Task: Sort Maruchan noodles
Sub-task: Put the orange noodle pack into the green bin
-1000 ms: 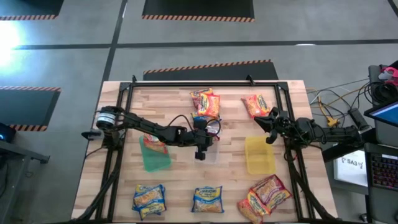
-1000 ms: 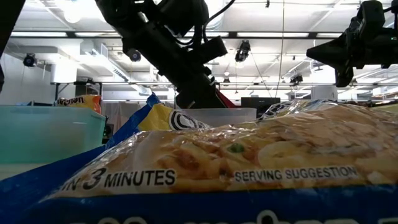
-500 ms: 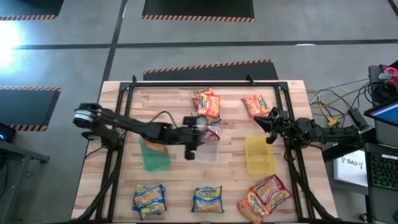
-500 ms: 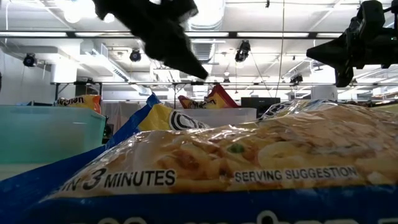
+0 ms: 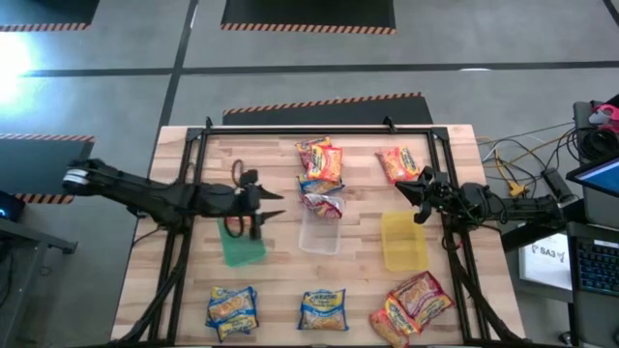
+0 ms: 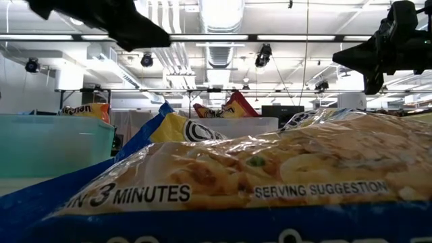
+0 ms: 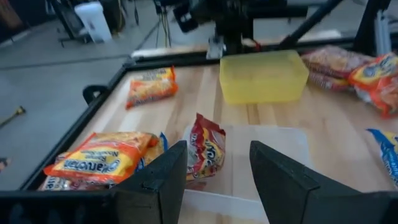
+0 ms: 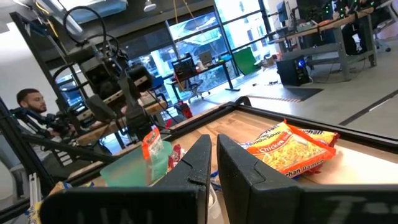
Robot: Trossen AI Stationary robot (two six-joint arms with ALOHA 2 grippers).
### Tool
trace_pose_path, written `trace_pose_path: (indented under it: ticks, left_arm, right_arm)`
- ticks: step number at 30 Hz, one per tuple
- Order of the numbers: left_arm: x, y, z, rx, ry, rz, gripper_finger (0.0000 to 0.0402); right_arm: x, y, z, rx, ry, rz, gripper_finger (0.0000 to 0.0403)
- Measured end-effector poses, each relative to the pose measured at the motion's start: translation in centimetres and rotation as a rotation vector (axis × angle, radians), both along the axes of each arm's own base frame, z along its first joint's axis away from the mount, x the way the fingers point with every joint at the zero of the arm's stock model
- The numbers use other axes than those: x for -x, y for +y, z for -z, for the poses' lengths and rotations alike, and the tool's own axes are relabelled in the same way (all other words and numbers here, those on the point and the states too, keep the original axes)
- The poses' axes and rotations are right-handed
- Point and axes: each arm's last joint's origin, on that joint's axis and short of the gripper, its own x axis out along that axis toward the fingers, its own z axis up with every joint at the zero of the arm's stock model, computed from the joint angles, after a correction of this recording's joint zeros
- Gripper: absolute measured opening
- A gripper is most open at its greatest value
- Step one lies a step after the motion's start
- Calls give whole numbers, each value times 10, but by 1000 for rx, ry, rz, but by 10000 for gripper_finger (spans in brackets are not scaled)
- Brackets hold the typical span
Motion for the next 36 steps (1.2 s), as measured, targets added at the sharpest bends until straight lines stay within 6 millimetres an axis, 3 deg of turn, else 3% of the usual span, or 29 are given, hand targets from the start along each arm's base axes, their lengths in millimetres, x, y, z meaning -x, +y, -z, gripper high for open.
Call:
trace_pose_path:
  ticks: [5, 12, 20, 27, 32, 36]
  left_arm:
    - [18, 3, 4, -9, -53, 5, 158]
    - [28, 4, 11, -8, -57, 5, 158]
    - [29, 4, 22, 27, -28, -7, 158]
    - [29, 5, 22, 4, -24, -1, 158]
    - [28, 12, 23, -17, -19, -71, 158]
    - [28, 21, 23, -21, -19, -119, 158]
  right_arm:
    - [0, 0, 0, 0, 0, 0, 18]
    - [0, 0, 0, 0, 0, 0, 18]
    - [0, 0, -1, 128, 31, 13, 18]
    - [1, 0, -9, -11, -96, -1, 18]
    - [3, 0, -15, 116, -118, 22, 18]
    - [3, -1, -17, 91, -148, 46, 18]
